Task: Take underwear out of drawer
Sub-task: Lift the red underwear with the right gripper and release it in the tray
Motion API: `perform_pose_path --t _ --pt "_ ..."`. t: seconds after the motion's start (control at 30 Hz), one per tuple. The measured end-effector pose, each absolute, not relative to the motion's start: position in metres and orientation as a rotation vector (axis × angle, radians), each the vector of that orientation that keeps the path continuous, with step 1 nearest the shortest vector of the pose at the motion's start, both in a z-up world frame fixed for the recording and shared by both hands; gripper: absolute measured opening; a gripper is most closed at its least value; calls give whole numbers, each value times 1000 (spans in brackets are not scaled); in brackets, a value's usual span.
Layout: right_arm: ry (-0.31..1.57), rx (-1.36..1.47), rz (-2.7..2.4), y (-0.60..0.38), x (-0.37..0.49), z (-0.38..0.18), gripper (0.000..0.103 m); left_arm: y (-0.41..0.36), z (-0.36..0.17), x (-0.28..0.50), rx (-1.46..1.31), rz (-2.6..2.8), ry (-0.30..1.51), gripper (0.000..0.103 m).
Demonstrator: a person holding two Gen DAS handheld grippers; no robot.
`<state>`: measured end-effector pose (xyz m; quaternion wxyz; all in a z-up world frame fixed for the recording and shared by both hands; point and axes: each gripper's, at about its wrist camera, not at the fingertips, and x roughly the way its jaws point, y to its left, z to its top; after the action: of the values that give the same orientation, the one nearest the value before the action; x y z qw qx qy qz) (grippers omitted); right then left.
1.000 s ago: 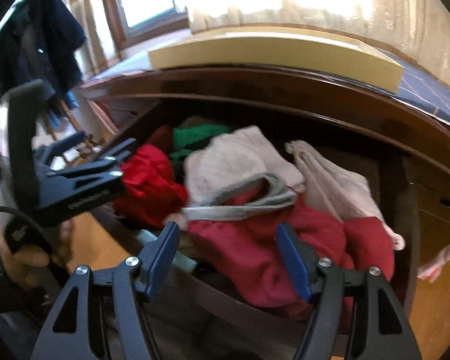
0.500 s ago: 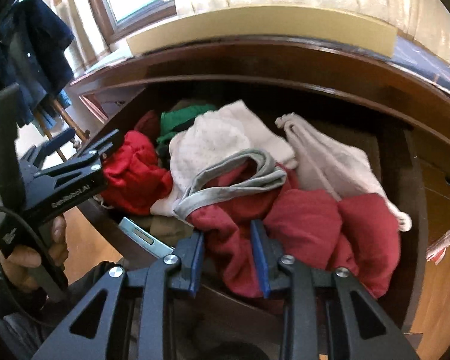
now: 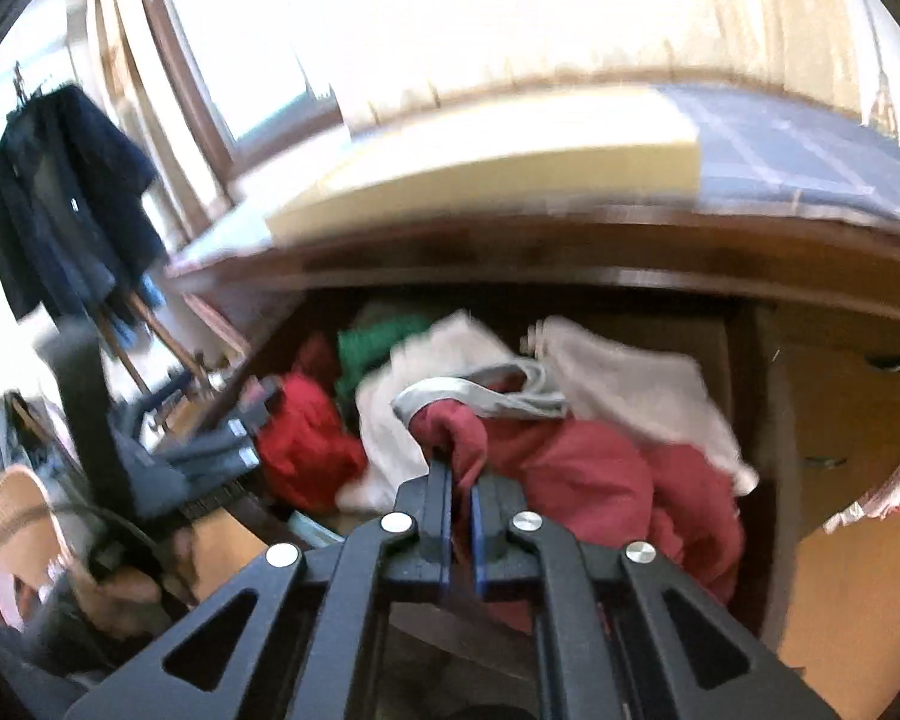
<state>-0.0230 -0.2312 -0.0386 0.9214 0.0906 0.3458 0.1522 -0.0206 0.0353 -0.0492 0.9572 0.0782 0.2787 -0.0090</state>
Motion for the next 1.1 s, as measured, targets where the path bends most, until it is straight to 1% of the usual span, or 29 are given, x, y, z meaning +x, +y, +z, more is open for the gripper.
perform_pose_path --t 0.43,0.67,0.9,1.0,1.1 --pt "513 441 404 -276 -23 50 6 29 -50 -22 169 -41 561 103" --pt "395 418 381 -279 -1 110 6 28 -52 -23 167 -45 558 103" --pt "310 347 331 -279 51 173 6 27 -54 -21 168 -51 554 103" --pt "313 330 297 -281 82 179 6 29 -55 -20 163 -53 548 103" --pt "366 317 237 -282 115 164 6 31 -57 -19 150 -60 549 103"
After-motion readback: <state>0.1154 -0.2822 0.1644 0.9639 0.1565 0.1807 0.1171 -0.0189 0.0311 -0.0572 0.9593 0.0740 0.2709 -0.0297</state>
